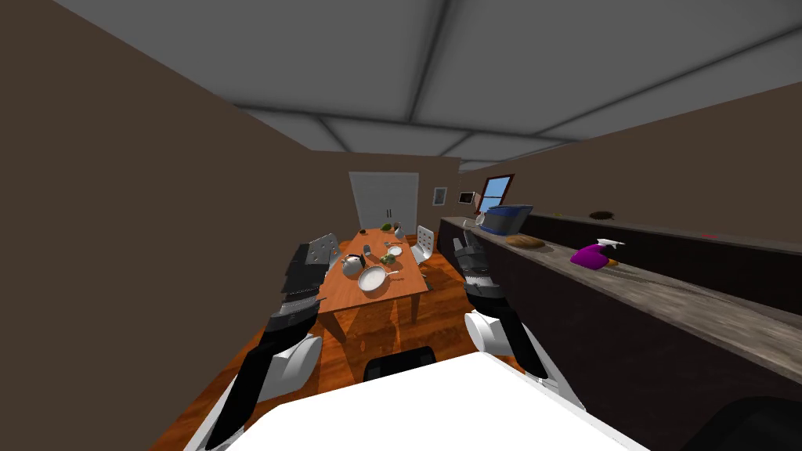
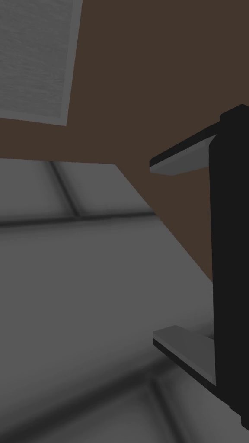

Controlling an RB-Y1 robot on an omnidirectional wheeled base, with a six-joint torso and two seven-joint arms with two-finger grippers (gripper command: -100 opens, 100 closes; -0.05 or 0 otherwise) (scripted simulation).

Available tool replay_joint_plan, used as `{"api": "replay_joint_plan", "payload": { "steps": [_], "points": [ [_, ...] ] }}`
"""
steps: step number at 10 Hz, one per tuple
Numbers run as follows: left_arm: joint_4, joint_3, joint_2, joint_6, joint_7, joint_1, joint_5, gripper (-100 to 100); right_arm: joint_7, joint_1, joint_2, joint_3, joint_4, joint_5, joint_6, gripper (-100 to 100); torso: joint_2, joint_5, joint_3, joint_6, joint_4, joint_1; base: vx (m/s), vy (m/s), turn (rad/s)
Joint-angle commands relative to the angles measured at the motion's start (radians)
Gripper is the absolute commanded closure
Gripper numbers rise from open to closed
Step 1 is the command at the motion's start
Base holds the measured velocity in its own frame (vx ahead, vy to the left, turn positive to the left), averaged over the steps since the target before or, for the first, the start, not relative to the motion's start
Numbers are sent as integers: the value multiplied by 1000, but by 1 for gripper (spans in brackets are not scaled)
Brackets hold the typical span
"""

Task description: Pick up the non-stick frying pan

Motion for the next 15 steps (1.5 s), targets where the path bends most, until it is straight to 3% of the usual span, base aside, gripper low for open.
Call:
{"api": "replay_joint_plan", "payload": {
  "steps": [1,4,6,8,11,12,13,14,15],
  "points": [
    [50,8,27,46,6,-47,18,-100,0,0,0,0,0,0,0,0,0,0,0,0,0,0,-69,-81,186],
    [106,11,42,71,10,-78,28,-100,0,0,0,0,0,0,0,0,0,0,0,0,0,0,-44,-47,69],
    [182,19,67,124,19,-144,49,-100,0,0,0,0,0,0,0,0,-1,0,0,0,0,1,-53,-63,146],
    [206,19,67,124,19,-144,49,-100,0,0,0,0,0,0,0,0,-1,0,0,0,0,-1,-23,-49,32],
    [296,28,88,182,30,-217,69,-100,0,0,0,0,0,0,0,0,-2,0,-1,0,0,1,-30,-41,100],
    [318,28,88,182,30,-217,69,-100,0,0,0,0,0,0,0,0,-2,0,-1,0,0,0,-33,-55,66],
    [353,33,97,212,36,-254,78,-100,0,0,0,0,0,0,0,0,-2,0,-1,0,0,0,-46,-64,101],
    [378,33,97,212,36,-254,78,-100,0,0,0,0,0,0,0,0,-1,0,-1,0,0,-1,-34,-55,61],
    [403,38,106,243,43,-292,87,-100,0,0,0,0,0,0,0,0,-1,0,-1,0,0,0,-23,-64,110]
  ]
}}
